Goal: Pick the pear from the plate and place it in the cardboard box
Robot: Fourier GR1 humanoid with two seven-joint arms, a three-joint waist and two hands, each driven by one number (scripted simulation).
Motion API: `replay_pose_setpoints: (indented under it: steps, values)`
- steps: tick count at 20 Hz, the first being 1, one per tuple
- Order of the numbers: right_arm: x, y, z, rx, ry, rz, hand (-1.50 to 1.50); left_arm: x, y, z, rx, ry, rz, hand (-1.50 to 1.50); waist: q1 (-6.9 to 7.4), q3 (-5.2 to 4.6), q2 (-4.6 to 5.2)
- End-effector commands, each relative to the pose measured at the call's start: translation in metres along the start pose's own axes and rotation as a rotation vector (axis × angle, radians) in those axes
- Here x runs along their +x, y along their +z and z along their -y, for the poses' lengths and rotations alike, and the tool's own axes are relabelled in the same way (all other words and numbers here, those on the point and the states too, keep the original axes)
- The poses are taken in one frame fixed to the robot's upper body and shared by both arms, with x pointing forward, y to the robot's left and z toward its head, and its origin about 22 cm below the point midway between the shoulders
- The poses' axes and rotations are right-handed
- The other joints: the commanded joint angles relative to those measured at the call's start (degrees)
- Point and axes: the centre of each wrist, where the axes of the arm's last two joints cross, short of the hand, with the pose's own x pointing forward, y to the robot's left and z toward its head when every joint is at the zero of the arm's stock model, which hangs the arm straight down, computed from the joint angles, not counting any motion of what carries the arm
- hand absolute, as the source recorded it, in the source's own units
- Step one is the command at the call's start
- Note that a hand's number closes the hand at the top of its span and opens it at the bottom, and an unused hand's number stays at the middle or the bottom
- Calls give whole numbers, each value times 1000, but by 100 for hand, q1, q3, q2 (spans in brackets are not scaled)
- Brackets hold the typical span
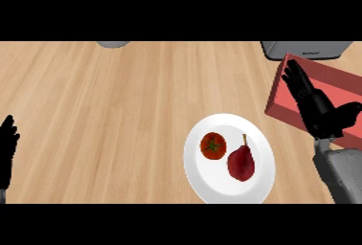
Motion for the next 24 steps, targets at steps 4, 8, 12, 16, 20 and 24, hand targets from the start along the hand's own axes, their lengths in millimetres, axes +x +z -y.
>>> replay_pose_setpoints:
  steps: [4, 8, 12, 16, 20, 24]
  values:
    - [62, 6, 35, -244, 123, 180, -150, 58, 7, 33, -259, -21, 387, 0, -473, -164, -75]
    - [62, 32, 78, -356, 465, 23, -150, 79, 22, 50, -443, -21, 529, 0, -753, -188, -113]
    - [62, 81, 48, -346, 532, 77, -150, 81, 23, 64, -532, -8, 597, 0, -455, -154, 11]
    - [75, 116, 40, -208, 731, 105, -150, 91, 17, 65, -545, -4, 621, 0, -329, -149, 54]
    - [92, 131, 16, -172, 846, 45, -150, 84, 20, 73, -589, -8, 637, 0, -49, -150, 92]
    - [107, 139, 2, -19, 990, -149, -150, 97, 15, 85, -610, -18, 636, 0, -29, -159, 114]
